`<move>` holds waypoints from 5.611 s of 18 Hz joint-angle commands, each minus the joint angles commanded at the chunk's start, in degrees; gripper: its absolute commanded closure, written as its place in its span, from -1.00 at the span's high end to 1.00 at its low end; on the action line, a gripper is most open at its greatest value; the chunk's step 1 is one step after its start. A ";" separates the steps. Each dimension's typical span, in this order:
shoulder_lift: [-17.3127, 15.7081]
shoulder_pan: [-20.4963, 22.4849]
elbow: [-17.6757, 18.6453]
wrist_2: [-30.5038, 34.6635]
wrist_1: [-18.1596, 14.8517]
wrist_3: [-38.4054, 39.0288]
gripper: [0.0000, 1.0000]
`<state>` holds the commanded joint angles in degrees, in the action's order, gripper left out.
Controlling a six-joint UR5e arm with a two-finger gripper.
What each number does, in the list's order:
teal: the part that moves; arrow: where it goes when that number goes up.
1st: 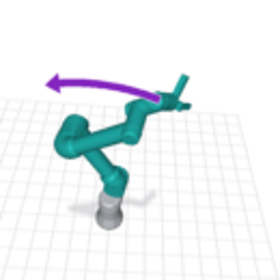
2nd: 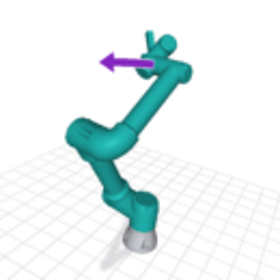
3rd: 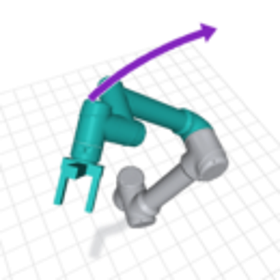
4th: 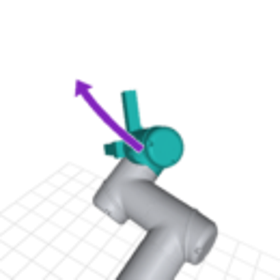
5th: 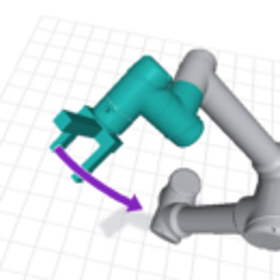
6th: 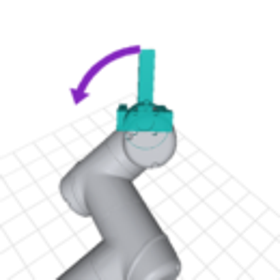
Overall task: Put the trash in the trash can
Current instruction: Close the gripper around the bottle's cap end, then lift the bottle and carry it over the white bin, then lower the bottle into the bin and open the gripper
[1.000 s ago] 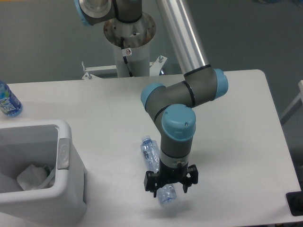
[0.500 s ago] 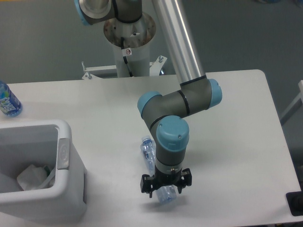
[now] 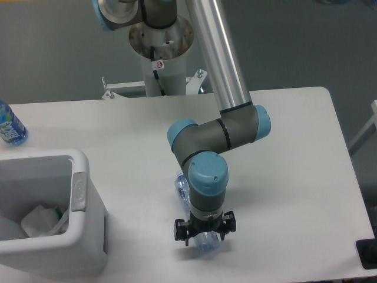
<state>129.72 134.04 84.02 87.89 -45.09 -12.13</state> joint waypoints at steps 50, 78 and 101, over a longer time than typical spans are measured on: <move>-12.21 3.16 -10.89 -18.18 1.67 4.74 0.25; -17.49 -11.60 -16.96 -23.90 8.35 9.93 0.26; -15.81 -12.93 -16.17 -22.33 8.00 8.44 1.00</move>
<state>113.91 121.10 67.85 65.56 -37.09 -3.69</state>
